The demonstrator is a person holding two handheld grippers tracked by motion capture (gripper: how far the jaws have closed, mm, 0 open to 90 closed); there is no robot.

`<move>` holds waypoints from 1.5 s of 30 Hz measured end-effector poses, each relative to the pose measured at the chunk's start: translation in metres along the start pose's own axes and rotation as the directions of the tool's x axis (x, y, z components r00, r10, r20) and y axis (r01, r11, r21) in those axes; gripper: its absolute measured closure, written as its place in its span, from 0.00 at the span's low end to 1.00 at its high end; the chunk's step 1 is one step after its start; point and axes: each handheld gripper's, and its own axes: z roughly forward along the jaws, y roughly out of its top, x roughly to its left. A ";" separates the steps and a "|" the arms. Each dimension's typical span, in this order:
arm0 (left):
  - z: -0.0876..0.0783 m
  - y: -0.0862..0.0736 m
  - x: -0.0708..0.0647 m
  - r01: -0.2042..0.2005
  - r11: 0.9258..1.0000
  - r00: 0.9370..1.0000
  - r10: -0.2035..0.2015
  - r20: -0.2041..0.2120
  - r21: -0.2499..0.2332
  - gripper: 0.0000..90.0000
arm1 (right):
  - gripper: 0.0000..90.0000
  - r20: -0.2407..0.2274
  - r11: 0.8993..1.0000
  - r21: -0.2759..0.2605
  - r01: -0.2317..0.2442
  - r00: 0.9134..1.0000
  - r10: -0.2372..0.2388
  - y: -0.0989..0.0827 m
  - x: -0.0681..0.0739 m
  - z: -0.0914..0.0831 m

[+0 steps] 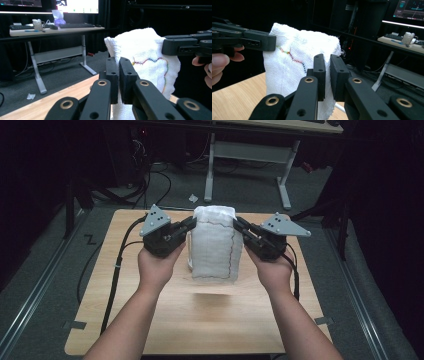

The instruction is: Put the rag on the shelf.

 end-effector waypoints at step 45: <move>0.104 -0.006 0.086 0.134 0.989 0.988 -0.129 -0.082 0.068 0.96 | 0.93 0.057 0.986 0.134 -0.095 0.994 0.088 -0.002 -0.081 0.115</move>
